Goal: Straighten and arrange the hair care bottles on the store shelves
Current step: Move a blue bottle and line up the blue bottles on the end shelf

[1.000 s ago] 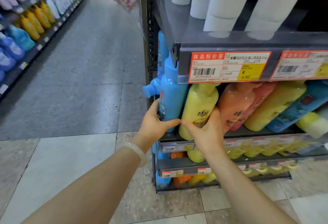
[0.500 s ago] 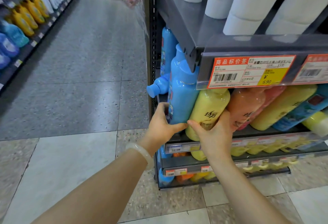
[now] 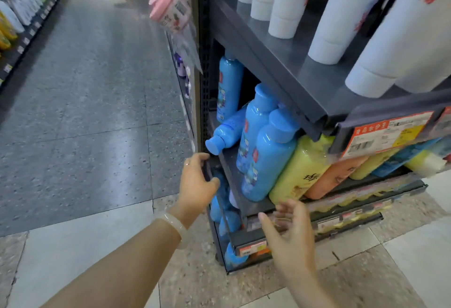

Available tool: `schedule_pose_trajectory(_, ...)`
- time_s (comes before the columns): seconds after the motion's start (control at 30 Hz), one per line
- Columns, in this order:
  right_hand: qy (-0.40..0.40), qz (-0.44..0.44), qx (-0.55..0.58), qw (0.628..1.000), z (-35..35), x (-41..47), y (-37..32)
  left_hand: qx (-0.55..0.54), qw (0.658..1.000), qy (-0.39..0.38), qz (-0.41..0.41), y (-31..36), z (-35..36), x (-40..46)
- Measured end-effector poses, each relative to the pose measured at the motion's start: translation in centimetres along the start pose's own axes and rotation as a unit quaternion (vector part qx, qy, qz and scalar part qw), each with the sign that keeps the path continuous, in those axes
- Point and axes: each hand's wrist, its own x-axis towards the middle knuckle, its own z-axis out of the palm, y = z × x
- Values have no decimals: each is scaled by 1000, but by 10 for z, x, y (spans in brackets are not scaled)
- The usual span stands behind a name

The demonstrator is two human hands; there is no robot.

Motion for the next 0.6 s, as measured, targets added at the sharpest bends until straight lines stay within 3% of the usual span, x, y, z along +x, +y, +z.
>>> schedule_pose_trajectory(0.27,-41,-44,-73,995,103,28,-60,58,990,-122,49,0,-47,58)
schedule_pose_trajectory(0.5,-52,-7,-161,986,115,63,-51,65,978,-190,63,12,-18,91)
schedule_pose_trajectory(0.6,-63,-15,-169,983,122,71,-42,42,980,-185,60,8,0,102)
